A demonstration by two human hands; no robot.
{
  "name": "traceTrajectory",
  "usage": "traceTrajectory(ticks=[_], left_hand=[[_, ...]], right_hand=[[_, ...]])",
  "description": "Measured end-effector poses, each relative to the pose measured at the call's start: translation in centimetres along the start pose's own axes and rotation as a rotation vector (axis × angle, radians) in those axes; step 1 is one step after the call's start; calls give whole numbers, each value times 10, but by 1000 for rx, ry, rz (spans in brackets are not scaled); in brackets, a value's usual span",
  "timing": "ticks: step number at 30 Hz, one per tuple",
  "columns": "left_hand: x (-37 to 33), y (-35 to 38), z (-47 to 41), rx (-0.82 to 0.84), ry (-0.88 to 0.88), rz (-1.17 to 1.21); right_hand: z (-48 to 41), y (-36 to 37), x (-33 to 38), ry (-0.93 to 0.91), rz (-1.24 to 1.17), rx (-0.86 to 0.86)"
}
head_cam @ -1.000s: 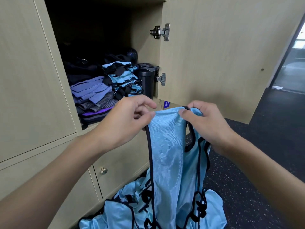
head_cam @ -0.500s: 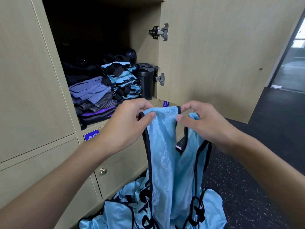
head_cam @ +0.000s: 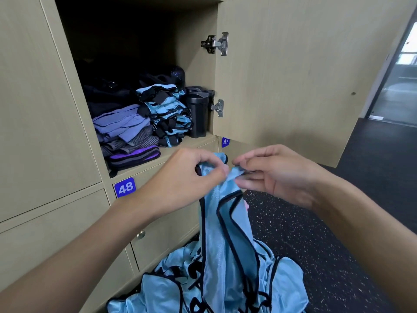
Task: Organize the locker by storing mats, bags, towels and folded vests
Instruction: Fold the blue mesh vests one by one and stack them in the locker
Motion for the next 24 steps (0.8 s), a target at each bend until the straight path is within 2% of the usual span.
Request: traceTrajectory(ticks=[3, 10, 12, 14, 17, 24], left_hand=[[3, 3, 2, 11, -31, -43], [2, -2, 1, -62, -29, -160], [6, -4, 1, -68, -46, -154], [2, -8, 1, -91, -40, -140], [-7, -18, 2, -123, 5, 1], [-31, -48, -1, -208, 96, 303]], right_hand=[[1, 8, 0, 4, -114, 50], [3, 12, 4, -47, -171, 78], [3, 8, 7, -91, -45, 41], [5, 5, 13, -171, 205, -9], [10, 8, 29, -314, 481, -62], [27, 27, 51, -420, 440, 91]])
Point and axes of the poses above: each hand's wrist, its own z-axis away from the middle knuckle, its own y-axis out of the palm, x = y × z, the point moved 9 cm from there along -z, towards the middle knuckle, and after that the axes turned 3 degrees about -z, right-handed, at the moved point
